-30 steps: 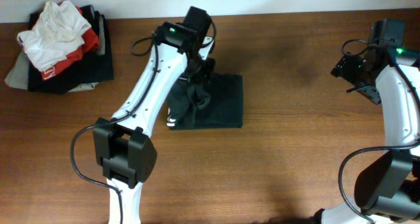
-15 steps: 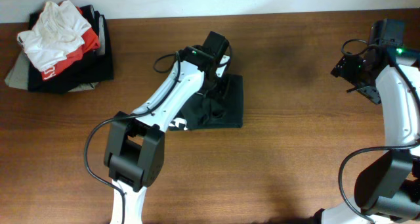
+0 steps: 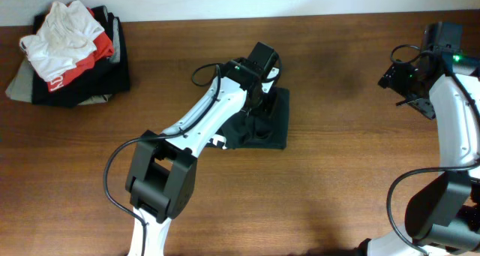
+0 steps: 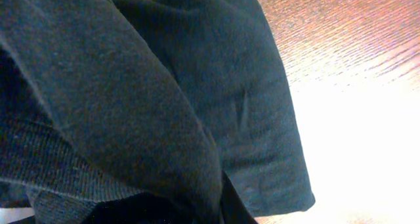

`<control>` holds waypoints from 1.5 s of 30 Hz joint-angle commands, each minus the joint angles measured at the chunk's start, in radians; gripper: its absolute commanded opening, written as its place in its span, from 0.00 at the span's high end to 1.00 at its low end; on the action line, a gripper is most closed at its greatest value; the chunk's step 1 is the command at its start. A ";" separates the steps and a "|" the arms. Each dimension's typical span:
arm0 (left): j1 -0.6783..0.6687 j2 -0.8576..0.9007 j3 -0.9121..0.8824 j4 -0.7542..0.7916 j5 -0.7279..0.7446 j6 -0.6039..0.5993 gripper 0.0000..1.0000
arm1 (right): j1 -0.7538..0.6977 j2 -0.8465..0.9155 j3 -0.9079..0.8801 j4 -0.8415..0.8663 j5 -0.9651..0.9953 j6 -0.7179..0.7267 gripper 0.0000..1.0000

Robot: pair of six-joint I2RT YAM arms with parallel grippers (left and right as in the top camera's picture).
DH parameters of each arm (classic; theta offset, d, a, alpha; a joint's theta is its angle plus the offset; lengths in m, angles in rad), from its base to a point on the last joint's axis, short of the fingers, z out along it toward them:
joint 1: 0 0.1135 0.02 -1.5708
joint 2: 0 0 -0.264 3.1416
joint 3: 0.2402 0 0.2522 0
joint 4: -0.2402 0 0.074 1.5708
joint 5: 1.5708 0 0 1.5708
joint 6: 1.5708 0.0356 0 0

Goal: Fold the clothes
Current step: 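Lift the shirt's left end with the left gripper and fold it rightward, then release the left gripper and raise it off the folded shirt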

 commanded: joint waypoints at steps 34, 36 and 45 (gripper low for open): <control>0.223 -0.008 0.214 -0.161 0.120 -0.088 0.28 | 0.000 0.005 0.001 0.003 0.023 0.005 0.01; 0.238 0.034 0.214 -0.160 0.209 -0.088 0.28 | 0.000 0.005 0.001 0.003 0.023 0.005 0.01; 0.248 0.167 0.214 -0.088 0.359 -0.068 0.28 | 0.000 0.005 0.001 0.003 0.023 0.005 0.01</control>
